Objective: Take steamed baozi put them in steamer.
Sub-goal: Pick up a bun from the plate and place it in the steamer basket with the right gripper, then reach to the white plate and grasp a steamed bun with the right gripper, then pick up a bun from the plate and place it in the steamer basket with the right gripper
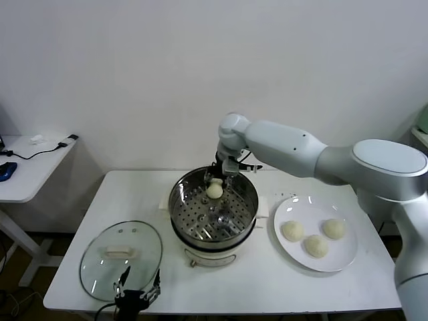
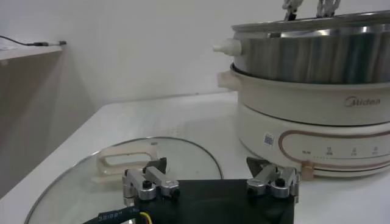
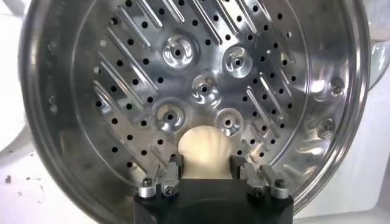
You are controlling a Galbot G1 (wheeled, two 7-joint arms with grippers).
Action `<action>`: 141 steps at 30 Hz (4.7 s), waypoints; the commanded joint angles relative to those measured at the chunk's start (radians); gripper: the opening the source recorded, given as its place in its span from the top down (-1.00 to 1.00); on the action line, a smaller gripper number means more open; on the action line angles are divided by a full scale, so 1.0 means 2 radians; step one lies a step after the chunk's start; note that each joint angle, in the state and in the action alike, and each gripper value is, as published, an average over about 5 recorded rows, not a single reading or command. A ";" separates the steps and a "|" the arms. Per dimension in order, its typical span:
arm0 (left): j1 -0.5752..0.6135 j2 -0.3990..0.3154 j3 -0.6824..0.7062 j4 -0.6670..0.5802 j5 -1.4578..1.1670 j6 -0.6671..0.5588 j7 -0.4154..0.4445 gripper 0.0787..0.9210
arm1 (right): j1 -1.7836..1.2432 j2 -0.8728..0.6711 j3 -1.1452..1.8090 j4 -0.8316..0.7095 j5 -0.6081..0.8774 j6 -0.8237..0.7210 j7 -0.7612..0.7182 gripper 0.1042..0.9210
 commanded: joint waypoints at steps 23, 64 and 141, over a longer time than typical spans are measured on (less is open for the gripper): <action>0.001 -0.002 0.002 -0.008 0.003 0.000 0.000 -0.77 | 0.273 -0.224 -0.183 0.179 0.502 -0.288 -0.100 -0.76; 0.000 -0.015 -0.007 -0.012 0.001 0.000 -0.005 -0.77 | -0.052 -0.339 -0.110 0.199 0.414 -0.589 0.082 -0.76; -0.016 -0.014 0.009 -0.005 0.001 0.003 -0.006 -0.77 | 0.119 -0.001 -0.155 0.234 0.658 -0.699 0.173 -0.14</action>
